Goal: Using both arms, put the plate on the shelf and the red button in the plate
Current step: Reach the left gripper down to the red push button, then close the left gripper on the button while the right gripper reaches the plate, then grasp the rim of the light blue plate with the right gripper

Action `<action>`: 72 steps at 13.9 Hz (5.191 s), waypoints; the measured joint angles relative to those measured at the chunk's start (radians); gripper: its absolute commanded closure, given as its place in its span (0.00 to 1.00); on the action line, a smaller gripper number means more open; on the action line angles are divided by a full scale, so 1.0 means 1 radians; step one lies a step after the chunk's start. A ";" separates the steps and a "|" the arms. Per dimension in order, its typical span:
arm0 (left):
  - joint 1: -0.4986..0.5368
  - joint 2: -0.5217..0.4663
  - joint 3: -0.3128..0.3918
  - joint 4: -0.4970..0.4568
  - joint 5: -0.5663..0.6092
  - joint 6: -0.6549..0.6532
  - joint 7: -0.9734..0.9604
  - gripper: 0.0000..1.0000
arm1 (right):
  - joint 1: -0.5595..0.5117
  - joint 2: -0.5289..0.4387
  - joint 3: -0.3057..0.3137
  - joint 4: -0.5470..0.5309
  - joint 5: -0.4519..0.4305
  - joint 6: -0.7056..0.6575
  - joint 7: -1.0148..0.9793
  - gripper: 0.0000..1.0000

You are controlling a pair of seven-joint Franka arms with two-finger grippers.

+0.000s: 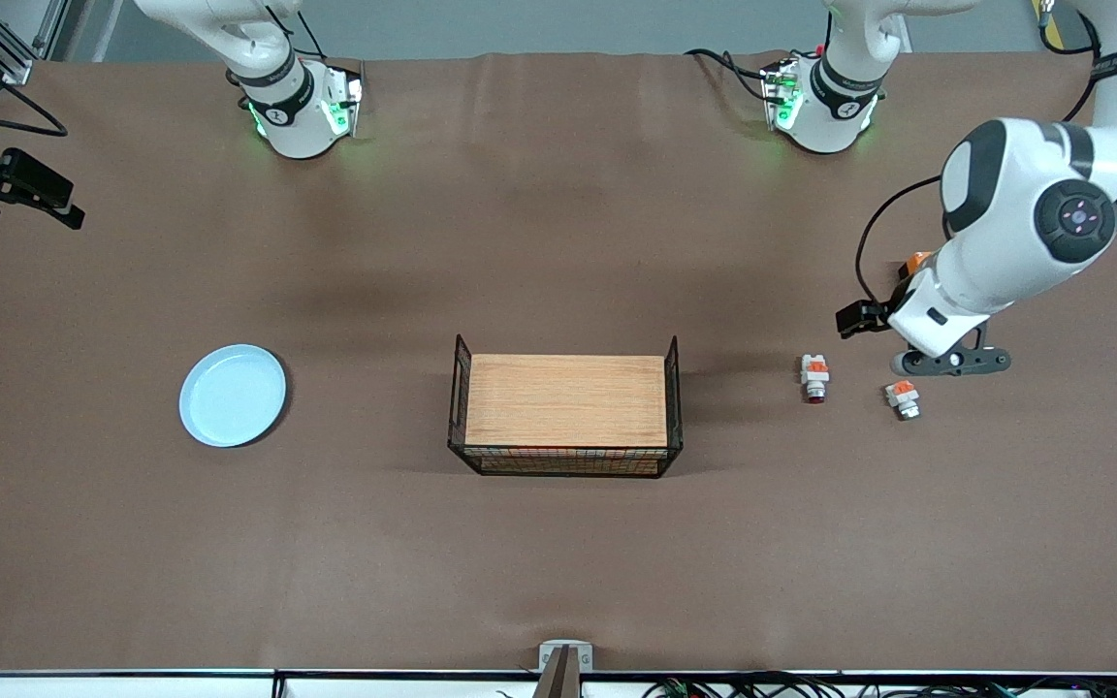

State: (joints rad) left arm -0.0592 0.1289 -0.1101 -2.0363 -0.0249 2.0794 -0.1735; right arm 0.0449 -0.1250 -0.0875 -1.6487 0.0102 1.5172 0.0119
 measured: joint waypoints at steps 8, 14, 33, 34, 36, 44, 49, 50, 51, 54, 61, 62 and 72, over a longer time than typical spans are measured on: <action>-0.006 0.168 -0.008 -0.055 0.000 0.178 0.000 0.00 | 0.000 0.000 0.000 -0.001 -0.011 -0.012 0.000 0.00; -0.010 0.281 -0.012 -0.088 0.008 0.336 0.005 0.00 | 0.000 0.000 0.000 -0.007 -0.002 -0.016 0.028 0.00; -0.006 0.357 -0.009 -0.086 0.015 0.453 -0.001 0.52 | -0.001 -0.001 -0.002 0.014 -0.001 -0.025 0.031 0.00; -0.005 0.356 -0.007 -0.086 0.015 0.453 -0.001 0.58 | -0.001 0.002 -0.002 0.015 -0.001 -0.031 0.032 0.00; -0.005 0.355 -0.006 -0.086 0.016 0.453 -0.001 0.69 | -0.002 0.040 -0.003 0.012 -0.002 -0.038 0.033 0.00; -0.005 0.352 -0.006 -0.086 0.016 0.453 -0.001 0.72 | -0.054 0.268 -0.011 0.011 -0.002 0.081 0.026 0.00; -0.001 0.323 -0.006 -0.065 0.016 0.460 -0.001 0.72 | -0.057 0.291 -0.011 -0.234 -0.002 0.501 -0.005 0.00; 0.001 0.314 -0.006 -0.061 0.016 0.454 -0.001 0.72 | -0.064 0.303 -0.011 -0.297 -0.002 0.605 -0.024 0.00; 0.003 0.304 -0.006 -0.055 0.016 0.439 -0.004 0.72 | -0.076 0.320 -0.011 -0.345 -0.002 0.691 -0.052 0.00; 0.005 0.280 -0.006 -0.003 0.016 0.329 -0.027 0.72 | -0.137 0.403 -0.012 -0.392 0.006 0.857 -0.154 0.00; 0.005 0.266 -0.006 0.142 0.016 0.111 -0.060 0.72 | -0.197 0.566 -0.012 -0.404 0.127 0.994 -0.327 0.00; 0.005 0.266 -0.006 0.150 0.016 0.100 -0.062 0.72 | -0.197 0.572 -0.011 -0.404 0.128 0.994 -0.328 0.00; 0.001 0.267 -0.010 0.229 0.016 0.027 -0.098 0.72 | -0.197 0.617 -0.010 -0.420 0.129 1.003 -0.331 0.14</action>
State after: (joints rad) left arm -0.0585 0.3963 -0.1201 -1.8076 -0.0088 2.1061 -0.2720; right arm -0.1522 0.4920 -0.0978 -2.0683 0.1395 2.5200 -0.3191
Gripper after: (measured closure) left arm 0.586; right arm 0.022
